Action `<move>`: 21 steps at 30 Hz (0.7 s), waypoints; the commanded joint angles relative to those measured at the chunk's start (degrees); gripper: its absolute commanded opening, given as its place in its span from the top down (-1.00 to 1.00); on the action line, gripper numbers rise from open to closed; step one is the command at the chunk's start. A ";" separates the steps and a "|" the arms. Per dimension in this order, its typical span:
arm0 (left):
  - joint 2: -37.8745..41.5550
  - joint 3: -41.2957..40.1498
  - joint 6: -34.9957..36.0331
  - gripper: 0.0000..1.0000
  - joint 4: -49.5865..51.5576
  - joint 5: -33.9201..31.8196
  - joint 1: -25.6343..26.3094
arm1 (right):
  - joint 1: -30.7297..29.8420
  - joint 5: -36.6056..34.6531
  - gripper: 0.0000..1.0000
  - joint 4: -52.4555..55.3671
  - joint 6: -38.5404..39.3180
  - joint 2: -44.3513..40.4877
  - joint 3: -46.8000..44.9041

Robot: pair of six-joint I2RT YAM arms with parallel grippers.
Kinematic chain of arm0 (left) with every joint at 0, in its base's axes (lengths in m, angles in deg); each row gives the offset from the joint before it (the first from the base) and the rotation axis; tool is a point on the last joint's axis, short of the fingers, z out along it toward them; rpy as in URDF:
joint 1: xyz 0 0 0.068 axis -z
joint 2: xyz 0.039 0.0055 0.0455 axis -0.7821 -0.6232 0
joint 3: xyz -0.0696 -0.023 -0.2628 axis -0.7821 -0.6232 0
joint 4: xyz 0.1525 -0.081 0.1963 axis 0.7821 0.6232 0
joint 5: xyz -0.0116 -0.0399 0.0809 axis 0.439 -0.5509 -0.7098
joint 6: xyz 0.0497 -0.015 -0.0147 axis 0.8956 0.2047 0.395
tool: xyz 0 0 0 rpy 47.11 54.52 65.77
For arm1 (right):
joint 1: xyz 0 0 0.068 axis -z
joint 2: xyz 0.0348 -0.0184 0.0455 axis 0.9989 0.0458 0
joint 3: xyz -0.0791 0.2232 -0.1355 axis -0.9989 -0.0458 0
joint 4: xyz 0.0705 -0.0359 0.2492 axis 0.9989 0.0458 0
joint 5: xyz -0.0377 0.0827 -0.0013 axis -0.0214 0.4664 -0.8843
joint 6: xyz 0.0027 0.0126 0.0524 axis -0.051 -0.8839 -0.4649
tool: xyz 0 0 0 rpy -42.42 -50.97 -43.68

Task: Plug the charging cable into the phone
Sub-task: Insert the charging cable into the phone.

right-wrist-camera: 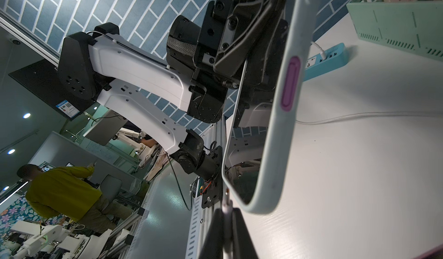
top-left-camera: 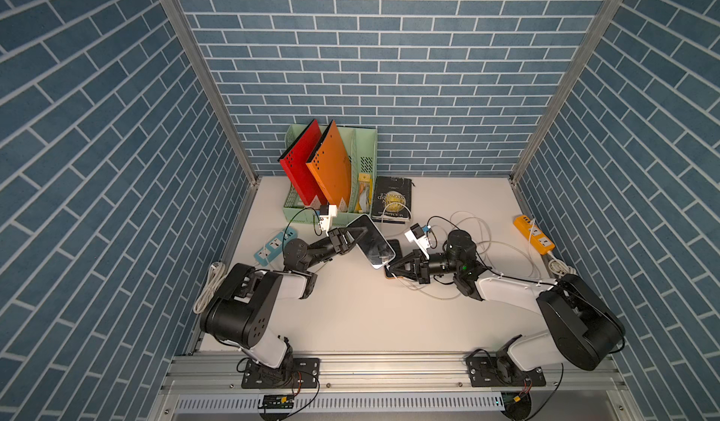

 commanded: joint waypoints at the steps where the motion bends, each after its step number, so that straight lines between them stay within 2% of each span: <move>1: 0.15 1.62 -0.24 1.00 -17.13 0.82 -0.17 | -0.22 0.51 1.00 -1.17 -1.26 0.80 1.22; 21: -0.34 1.66 0.32 1.00 -17.13 2.77 -0.13 | 0.72 -0.39 1.00 0.35 -1.43 0.95 2.86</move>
